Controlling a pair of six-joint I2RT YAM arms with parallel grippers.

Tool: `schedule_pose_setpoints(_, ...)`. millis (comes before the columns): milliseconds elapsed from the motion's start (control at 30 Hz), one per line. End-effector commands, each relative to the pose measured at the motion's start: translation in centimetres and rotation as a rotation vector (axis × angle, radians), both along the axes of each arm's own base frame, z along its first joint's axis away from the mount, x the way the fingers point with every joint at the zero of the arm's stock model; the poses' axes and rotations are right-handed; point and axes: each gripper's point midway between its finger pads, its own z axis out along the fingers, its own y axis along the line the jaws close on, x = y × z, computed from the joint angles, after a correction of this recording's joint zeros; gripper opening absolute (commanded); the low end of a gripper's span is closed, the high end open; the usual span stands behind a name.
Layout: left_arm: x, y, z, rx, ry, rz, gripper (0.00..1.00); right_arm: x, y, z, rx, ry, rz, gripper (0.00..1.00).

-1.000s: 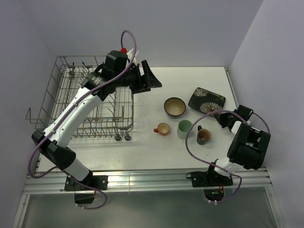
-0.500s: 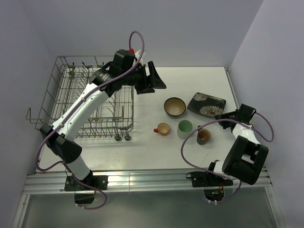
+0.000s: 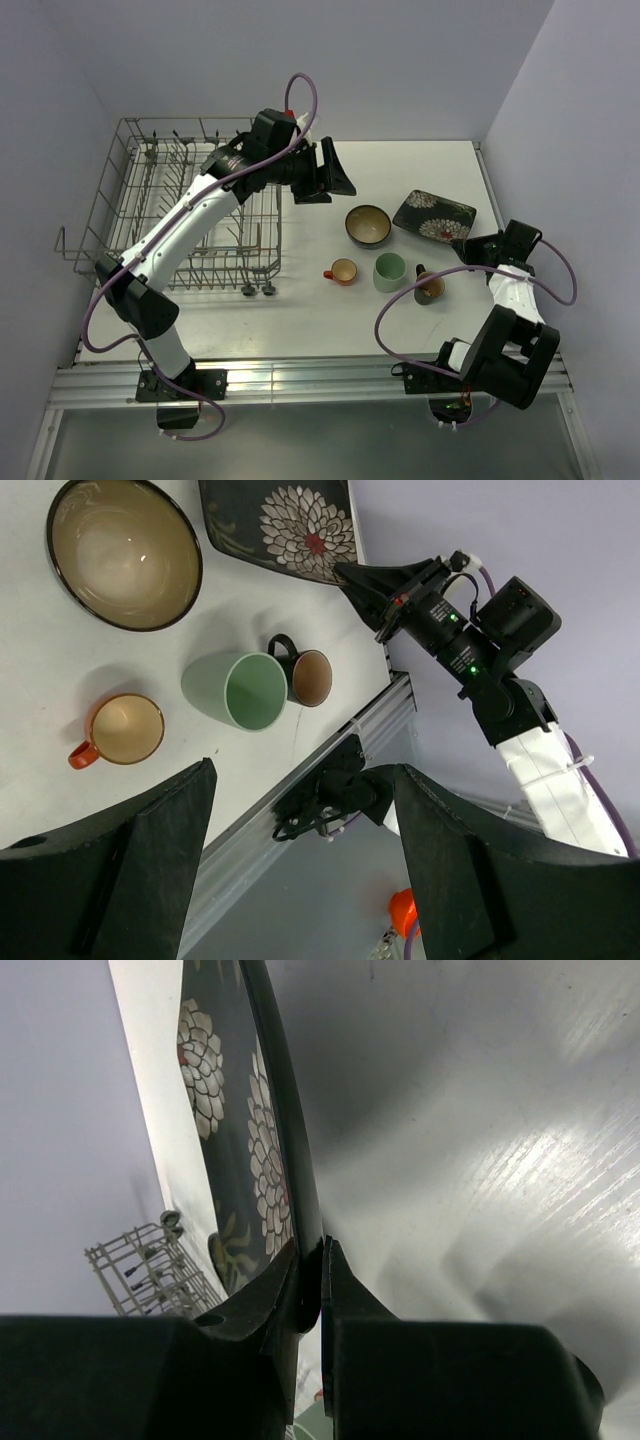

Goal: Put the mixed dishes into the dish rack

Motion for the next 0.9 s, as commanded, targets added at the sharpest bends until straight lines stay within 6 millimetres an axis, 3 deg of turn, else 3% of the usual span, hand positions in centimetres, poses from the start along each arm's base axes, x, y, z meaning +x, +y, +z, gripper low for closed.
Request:
schedule_pose_setpoints(0,-0.4,-0.2,1.8,-0.027,-0.054,-0.035,0.78,2.4,0.2,7.0,-0.027,-0.239,0.040,0.00)
schedule_pose_setpoints(267,-0.3,-0.6,0.5,-0.011,-0.022,-0.051,0.78,2.8,0.9,10.3,-0.042,-0.292,0.067,0.00)
schedule_pose_setpoints(567,0.2,-1.4,1.0,-0.026,0.024,-0.039,0.79,3.0,1.6,13.5,-0.051,-0.336,0.095,0.00)
schedule_pose_setpoints(867,1.6,-1.6,0.6,-0.052,0.047,-0.027,0.80,2.8,5.6,17.8,-0.011,-0.396,0.188,0.00)
